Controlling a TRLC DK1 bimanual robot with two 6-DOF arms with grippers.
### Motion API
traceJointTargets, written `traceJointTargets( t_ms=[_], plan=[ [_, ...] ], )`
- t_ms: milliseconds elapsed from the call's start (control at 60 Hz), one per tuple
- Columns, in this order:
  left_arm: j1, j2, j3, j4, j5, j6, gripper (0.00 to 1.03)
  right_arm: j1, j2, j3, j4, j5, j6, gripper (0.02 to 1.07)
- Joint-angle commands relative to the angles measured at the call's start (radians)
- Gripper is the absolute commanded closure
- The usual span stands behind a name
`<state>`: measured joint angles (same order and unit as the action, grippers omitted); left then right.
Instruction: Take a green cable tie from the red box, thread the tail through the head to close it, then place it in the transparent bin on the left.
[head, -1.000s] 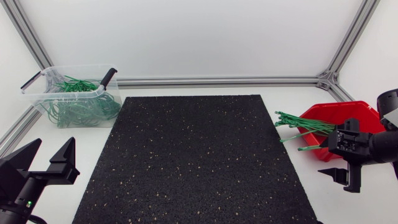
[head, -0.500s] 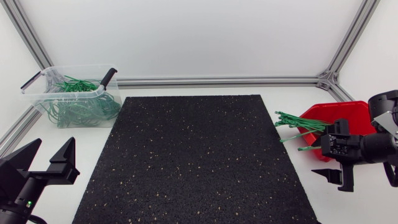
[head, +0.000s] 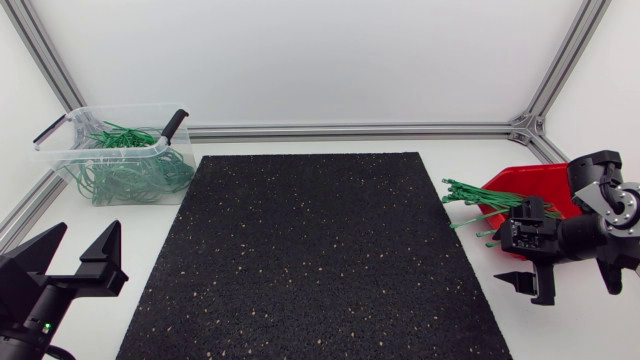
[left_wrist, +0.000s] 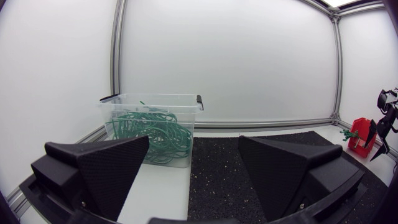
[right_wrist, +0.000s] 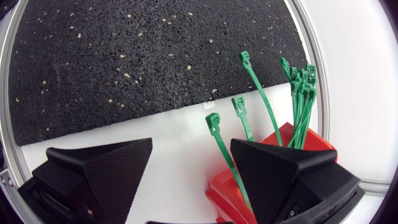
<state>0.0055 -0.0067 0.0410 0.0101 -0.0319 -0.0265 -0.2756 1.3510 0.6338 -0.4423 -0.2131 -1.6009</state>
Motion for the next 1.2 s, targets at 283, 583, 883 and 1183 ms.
traceJointTargets(
  t_ms=[283, 583, 883, 1183],
  plan=[
    [0.002, -0.004, -0.039, -0.018, -0.01, -0.01, 0.03, 0.004, -0.044, -0.088, 0.205, 0.066, -0.014, 0.28],
    [-0.001, -0.004, -0.039, -0.018, -0.01, -0.01, 0.03, -0.03, -0.156, -0.166, 0.22, 0.061, -0.067, 0.48],
    [-0.001, -0.004, -0.039, -0.019, -0.005, -0.01, 0.03, -0.025, -0.204, -0.263, 0.358, 0.061, -0.088, 0.61],
    [0.001, -0.004, -0.039, -0.021, -0.005, -0.01, 0.03, -0.016, -0.197, -0.307, 0.504, 0.069, -0.097, 0.61]
  ],
)
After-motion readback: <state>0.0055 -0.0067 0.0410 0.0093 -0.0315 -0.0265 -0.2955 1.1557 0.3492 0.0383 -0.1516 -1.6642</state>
